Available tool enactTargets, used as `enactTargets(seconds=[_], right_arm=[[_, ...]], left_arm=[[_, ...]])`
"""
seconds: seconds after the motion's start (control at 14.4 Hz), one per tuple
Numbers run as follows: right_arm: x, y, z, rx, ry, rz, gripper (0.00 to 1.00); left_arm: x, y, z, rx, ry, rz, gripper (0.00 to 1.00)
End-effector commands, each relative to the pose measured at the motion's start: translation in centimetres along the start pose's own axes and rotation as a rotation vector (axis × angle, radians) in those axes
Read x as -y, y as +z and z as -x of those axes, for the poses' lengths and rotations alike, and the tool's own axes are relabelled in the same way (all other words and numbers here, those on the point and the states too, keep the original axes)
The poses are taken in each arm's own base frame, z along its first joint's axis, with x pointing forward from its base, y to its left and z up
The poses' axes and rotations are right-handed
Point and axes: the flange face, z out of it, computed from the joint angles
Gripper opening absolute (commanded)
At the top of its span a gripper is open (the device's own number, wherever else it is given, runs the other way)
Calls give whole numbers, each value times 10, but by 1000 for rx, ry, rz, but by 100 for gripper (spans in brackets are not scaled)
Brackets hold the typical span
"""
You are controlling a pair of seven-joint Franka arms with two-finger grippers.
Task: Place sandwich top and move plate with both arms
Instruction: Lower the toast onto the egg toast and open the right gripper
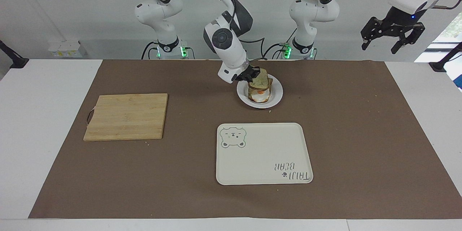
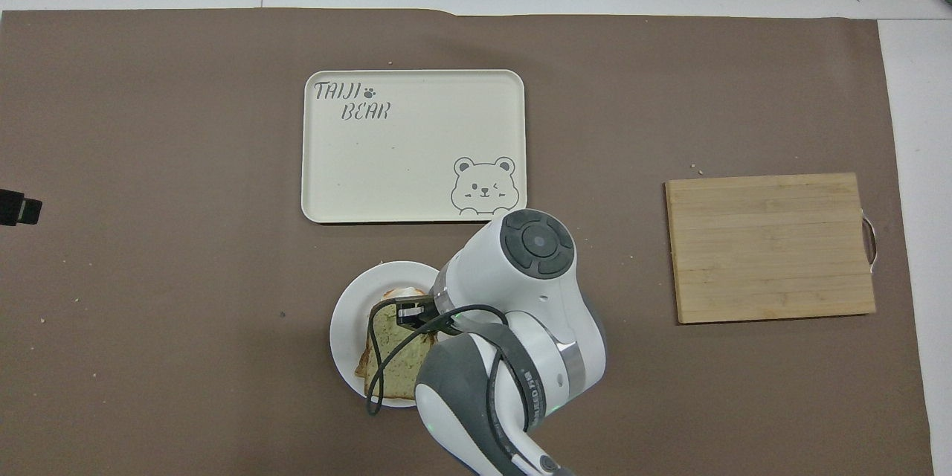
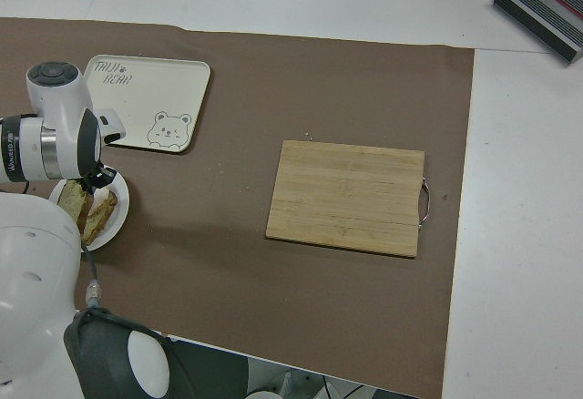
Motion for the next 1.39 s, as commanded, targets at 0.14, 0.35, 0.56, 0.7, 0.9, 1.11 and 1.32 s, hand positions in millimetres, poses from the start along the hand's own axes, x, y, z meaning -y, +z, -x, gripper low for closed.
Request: enactTargets(seconds=[0.14,0.35,0.56,0.7,0.9,1.11,1.32], right_arm=[[-6,11,-14,-36,12,-29,0],[-9,19,-24,-64,-57,-23,0],[-11,23,-26,-69,-63,-22,0],[-12,24,-26,-68,-60,-21,7],[-10,21,-26,-82,-125,41,100],[-9,-7,-24,-132,-193,112,100],[-26,-55,-36,-211,-220,177,100]], left_arm=[[-1,0,7,9,-5,-1,100],[-1,0,7,9,-5,-1,100],[0,0,8,9,-8,-1,100],[-1,0,7,9,-5,-1,100],[0,0,7,9,-6,-1,100],[-1,0,7,9,-5,-1,100],[-1,0,7,9,-5,-1,100]])
